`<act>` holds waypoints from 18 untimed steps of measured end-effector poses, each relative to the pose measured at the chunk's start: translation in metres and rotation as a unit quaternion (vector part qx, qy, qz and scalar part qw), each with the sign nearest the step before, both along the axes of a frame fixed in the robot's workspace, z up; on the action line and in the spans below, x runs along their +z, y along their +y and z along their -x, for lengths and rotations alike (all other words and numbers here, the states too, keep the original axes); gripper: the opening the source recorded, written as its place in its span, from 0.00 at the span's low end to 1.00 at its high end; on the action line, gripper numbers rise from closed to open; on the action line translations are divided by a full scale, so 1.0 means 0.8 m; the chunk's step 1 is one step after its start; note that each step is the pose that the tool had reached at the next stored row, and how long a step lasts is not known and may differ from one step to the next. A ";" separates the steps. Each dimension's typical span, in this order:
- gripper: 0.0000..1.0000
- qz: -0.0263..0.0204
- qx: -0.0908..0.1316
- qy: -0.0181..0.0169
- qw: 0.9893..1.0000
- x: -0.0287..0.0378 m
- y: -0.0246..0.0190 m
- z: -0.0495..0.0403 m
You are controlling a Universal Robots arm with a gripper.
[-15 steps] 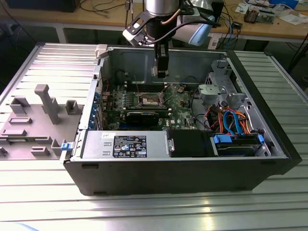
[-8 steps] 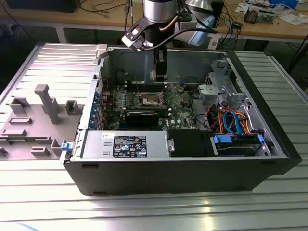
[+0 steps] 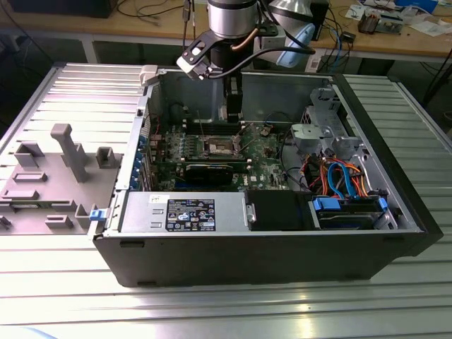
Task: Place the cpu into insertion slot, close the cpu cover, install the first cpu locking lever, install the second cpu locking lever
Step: 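Place the cpu into insertion slot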
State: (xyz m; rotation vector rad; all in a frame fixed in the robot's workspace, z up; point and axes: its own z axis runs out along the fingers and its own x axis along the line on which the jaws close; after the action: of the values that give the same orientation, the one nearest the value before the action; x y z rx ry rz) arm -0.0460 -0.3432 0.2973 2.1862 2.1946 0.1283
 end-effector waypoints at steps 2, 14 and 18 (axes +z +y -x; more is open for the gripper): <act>0.54 0.000 0.000 0.000 1.000 -0.0009 0.0000 0.000; 0.54 0.000 0.000 0.000 1.000 -0.0088 0.0000 0.000; 0.54 0.000 0.000 0.000 1.000 -0.0094 0.0000 0.000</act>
State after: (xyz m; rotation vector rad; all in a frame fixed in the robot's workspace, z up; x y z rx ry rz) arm -0.0460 -0.3432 0.2898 2.1862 2.1946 0.1283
